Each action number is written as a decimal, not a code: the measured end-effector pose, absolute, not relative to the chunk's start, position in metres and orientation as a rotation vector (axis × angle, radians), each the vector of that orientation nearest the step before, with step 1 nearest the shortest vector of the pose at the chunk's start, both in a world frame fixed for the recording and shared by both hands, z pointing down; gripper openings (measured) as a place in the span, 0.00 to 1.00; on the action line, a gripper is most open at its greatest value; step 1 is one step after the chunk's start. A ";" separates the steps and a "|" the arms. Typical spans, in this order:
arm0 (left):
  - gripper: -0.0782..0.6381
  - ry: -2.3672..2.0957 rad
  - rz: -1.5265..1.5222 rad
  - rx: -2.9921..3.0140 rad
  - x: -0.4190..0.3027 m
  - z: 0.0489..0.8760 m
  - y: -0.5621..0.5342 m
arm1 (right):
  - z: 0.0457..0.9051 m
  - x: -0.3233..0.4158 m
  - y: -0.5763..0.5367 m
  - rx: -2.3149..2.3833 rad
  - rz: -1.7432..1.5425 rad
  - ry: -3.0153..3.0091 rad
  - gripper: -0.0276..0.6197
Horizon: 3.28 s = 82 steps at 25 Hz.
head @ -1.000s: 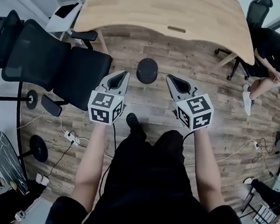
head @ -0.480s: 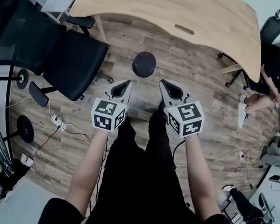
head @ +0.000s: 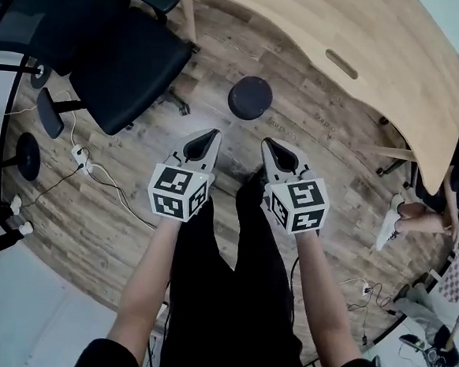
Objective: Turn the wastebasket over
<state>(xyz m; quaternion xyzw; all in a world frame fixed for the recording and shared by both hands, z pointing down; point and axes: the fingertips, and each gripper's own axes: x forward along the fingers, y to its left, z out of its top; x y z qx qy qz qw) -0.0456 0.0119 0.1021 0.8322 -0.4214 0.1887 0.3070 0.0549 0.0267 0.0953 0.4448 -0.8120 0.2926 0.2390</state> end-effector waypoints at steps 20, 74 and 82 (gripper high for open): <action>0.13 -0.953 0.616 2.182 -0.054 0.298 0.030 | 0.334 0.032 0.031 1.162 0.911 -2.077 0.09; 0.13 -0.856 0.601 2.087 -0.048 0.485 -0.007 | 0.622 0.114 -0.146 0.841 0.833 -1.801 0.63; 0.13 -0.879 0.646 2.054 -0.046 0.500 -0.005 | 0.623 0.091 -0.123 0.797 0.711 -1.861 0.63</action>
